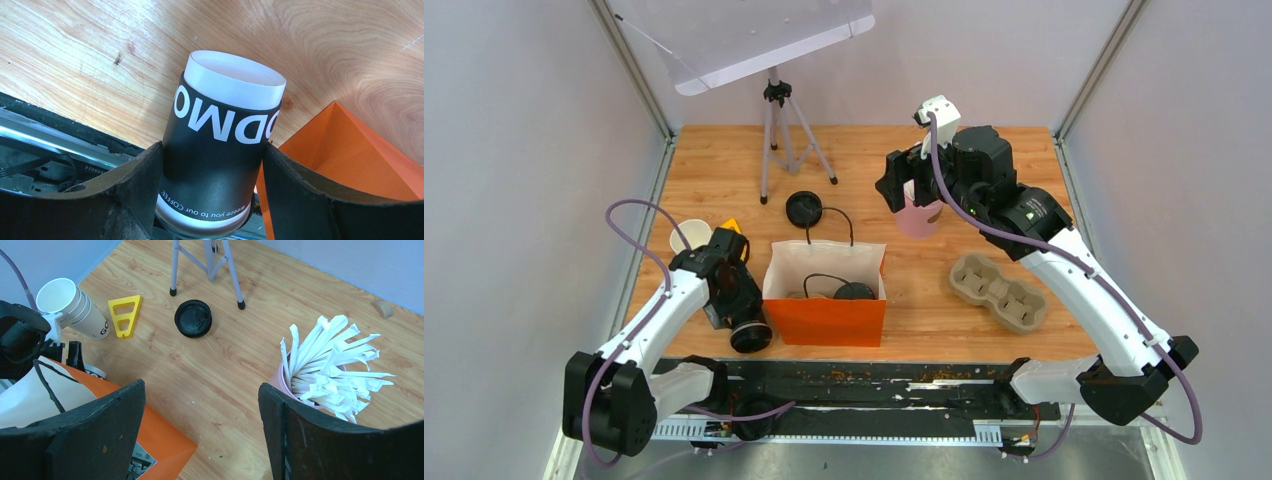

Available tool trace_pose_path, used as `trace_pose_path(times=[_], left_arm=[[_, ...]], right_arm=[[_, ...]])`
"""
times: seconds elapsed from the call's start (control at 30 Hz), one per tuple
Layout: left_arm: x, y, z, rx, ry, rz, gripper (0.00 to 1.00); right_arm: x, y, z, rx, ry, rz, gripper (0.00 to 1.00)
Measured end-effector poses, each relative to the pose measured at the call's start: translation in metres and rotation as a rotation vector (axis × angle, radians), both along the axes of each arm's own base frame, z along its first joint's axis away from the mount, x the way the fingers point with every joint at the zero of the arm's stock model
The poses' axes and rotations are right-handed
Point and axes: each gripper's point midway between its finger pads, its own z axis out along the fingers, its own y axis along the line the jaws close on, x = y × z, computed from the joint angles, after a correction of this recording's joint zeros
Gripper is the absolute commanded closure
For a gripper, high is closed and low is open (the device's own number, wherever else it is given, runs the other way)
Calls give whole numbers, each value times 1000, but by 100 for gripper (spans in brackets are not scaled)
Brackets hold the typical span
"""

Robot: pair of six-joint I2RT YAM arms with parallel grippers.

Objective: Pack the takeout coffee

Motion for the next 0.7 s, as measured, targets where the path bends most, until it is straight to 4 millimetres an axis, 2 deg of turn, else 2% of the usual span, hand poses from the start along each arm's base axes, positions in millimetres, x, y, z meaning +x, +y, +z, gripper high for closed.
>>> trace_pose_path(times=[0.43,0.53,0.7], left_arm=[[-2,-1,2,-5,9,-9,37],[-1,-1,12,-8,8,3,38],[14,-5,48,-36,-78,49,38]], right_arm=[[-4,-2,3,22,4,-7,18],[-4,-2,3,21,4,-7,17],[-5,-1,4,22,1,-2,17]])
